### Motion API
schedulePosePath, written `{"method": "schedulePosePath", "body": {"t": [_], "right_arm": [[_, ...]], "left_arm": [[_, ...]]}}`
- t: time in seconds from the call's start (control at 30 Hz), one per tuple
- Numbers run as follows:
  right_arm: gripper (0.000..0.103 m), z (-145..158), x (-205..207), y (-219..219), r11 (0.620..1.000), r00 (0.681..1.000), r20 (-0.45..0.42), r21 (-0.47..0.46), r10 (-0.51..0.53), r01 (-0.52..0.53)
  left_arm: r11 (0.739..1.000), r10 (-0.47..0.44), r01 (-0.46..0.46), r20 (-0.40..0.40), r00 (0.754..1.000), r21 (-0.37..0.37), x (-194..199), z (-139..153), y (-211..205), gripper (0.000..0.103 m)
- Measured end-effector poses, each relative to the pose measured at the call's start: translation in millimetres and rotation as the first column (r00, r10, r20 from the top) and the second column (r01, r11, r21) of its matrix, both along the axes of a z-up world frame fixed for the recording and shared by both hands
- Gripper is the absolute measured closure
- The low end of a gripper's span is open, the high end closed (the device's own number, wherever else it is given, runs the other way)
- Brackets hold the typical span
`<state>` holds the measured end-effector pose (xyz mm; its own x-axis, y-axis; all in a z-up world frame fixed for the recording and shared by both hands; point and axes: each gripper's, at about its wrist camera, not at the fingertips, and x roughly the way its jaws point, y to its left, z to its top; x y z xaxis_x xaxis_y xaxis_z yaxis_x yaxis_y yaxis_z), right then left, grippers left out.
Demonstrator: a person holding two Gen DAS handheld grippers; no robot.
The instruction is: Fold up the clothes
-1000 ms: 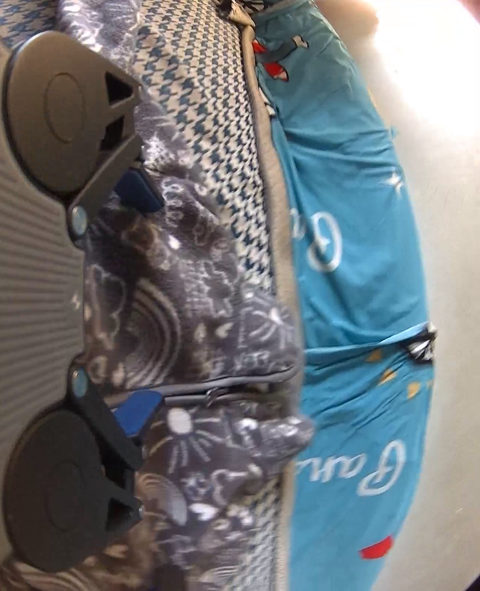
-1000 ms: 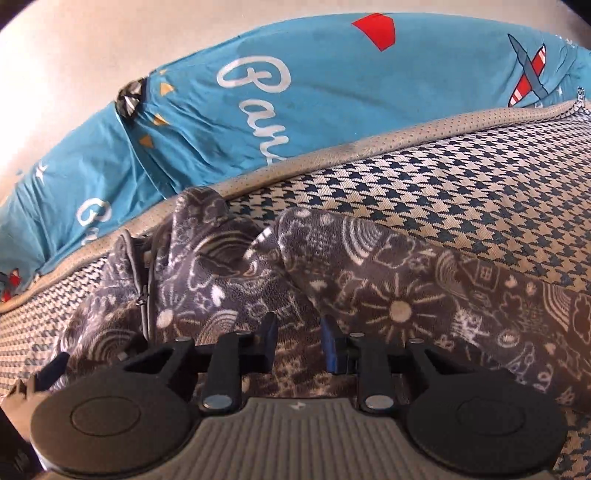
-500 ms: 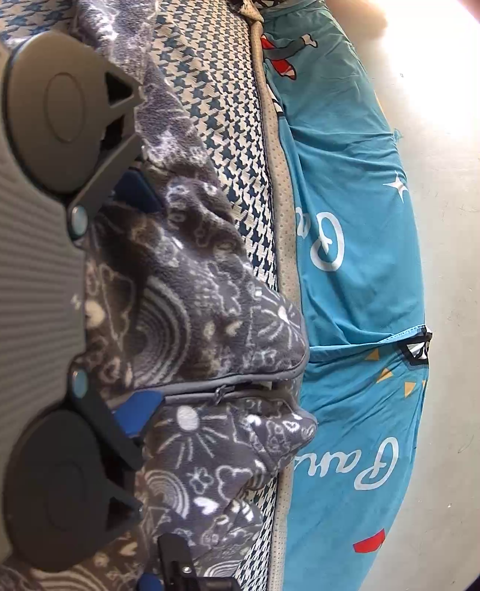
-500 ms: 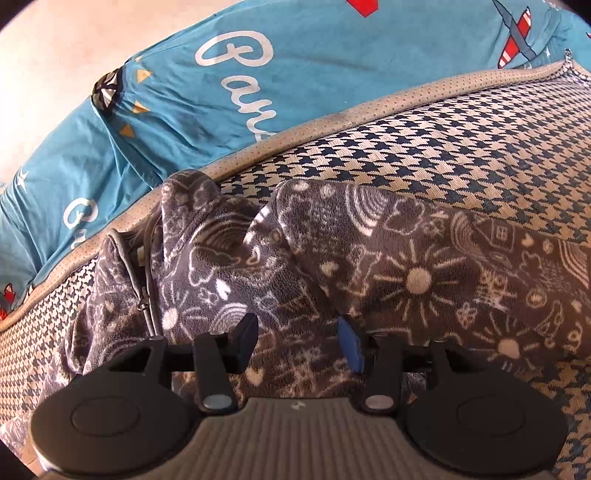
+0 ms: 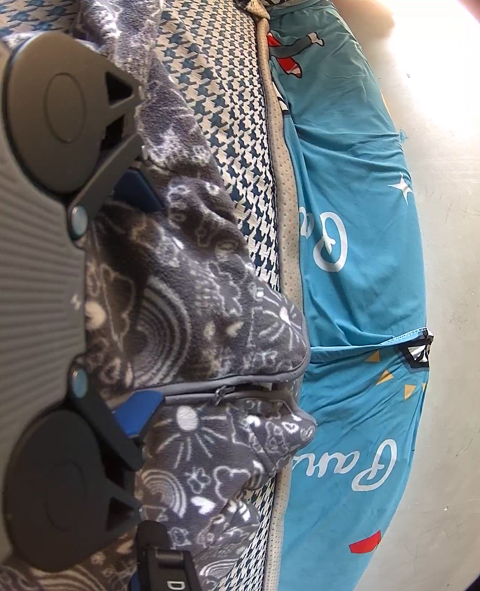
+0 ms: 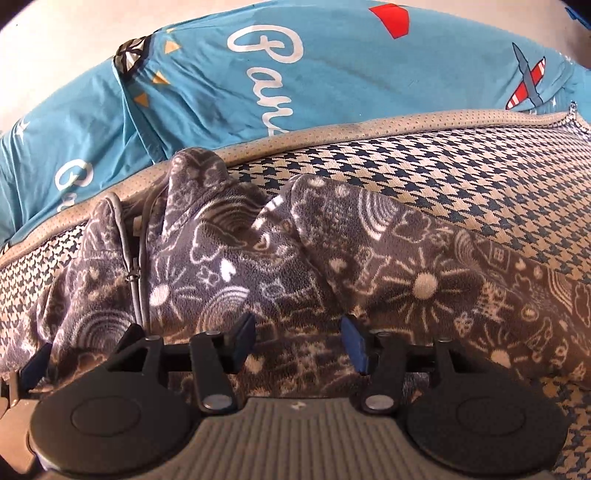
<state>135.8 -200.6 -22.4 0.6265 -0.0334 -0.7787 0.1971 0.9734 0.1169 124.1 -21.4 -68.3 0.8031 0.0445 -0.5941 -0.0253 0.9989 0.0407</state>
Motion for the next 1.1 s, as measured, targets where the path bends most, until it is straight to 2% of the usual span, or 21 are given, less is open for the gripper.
{"method": "schedulePosePath", "body": {"t": [0.27,0.53,1.1], "right_arm": [[0.052,-4.2,-6.7,6.2,0.999,0.999,0.001,-0.014,-0.036,0.036],[0.052,-6.2,-13.2,21.4,0.994,1.0,-0.008,-0.106,-0.02,0.02],[0.052,-4.9,-18.8,21.1,0.991,0.999,-0.006,-0.124,-0.047,0.046]], "left_arm": [[1.0,0.0,0.0,0.0,1.0,-0.002,0.0,-0.2,0.4,0.0],[1.0,0.0,0.0,-0.001,1.0,-0.002,0.0,-0.6,0.4,0.0],[1.0,-0.001,0.001,-0.002,1.0,-0.002,0.1,0.0,0.3,0.0]]}}
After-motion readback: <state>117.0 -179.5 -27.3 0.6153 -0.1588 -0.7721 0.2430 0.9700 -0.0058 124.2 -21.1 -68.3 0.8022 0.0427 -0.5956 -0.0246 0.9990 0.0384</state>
